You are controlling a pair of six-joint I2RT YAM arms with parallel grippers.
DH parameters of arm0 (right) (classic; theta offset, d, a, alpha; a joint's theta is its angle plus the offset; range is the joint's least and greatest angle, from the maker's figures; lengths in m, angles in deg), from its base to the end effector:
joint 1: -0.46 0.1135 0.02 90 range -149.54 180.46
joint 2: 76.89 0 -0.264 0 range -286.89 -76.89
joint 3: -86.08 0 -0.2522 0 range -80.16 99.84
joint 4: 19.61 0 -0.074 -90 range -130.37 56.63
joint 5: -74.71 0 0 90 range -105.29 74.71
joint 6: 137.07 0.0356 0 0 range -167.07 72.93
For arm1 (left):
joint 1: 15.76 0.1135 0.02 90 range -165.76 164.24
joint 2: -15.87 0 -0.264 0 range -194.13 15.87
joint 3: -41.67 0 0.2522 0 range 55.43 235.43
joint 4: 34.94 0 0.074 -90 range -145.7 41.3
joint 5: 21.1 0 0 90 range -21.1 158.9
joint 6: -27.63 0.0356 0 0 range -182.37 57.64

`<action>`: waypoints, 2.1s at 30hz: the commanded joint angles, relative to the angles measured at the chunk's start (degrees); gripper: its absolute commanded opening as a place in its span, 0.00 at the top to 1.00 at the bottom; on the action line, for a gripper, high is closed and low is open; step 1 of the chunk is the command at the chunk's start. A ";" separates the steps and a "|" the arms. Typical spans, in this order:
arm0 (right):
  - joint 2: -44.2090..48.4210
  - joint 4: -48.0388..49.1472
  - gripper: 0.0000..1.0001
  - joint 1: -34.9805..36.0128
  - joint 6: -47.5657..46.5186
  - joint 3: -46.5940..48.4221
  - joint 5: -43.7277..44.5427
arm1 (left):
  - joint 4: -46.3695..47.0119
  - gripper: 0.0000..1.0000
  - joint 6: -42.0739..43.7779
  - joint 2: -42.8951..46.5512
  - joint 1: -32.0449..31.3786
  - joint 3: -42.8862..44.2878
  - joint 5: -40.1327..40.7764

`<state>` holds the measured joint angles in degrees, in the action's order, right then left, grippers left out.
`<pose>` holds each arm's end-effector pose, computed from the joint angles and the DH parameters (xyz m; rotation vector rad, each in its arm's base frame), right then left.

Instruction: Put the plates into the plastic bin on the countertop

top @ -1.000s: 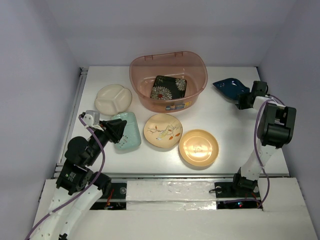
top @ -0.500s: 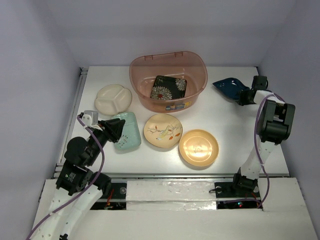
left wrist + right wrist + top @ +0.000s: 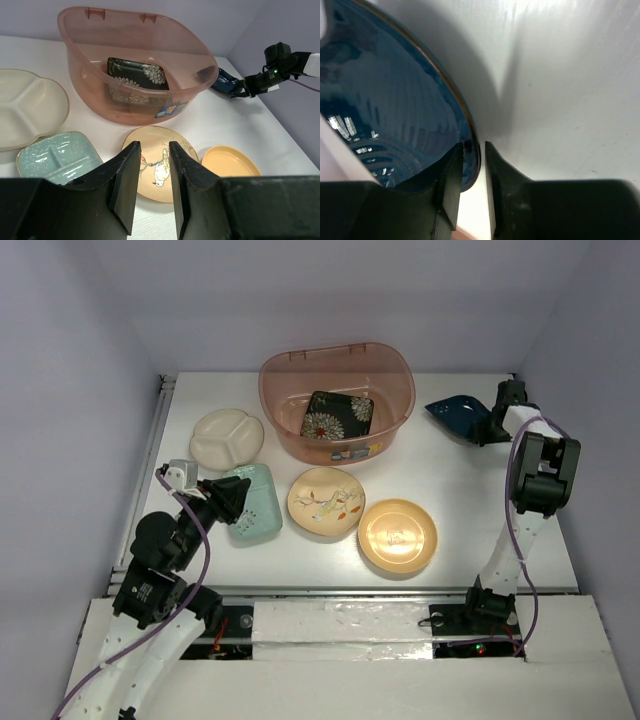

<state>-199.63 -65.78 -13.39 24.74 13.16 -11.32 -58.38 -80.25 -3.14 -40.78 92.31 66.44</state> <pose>0.4434 -0.1119 0.1709 1.8309 1.9410 0.2435 0.0842 -0.0410 0.3474 0.1270 1.4543 -0.6451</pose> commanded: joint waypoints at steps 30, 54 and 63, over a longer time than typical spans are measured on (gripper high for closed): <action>36.94 31.43 1.00 -0.92 -13.71 -23.18 2.37 | 1.76 0.73 1.01 -0.33 0.23 1.44 0.26; 27.31 34.96 1.00 22.27 -14.86 -4.56 -20.05 | 1.85 0.73 0.75 -1.30 0.23 1.26 0.26; 9.38 23.01 1.00 29.40 -18.28 15.45 -17.85 | 1.85 0.73 0.75 -1.83 0.23 1.17 0.09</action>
<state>-189.83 -45.95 14.87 6.34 19.46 -28.52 -58.40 -79.77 -4.34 -40.78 92.31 66.59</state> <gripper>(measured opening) 0.133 0.266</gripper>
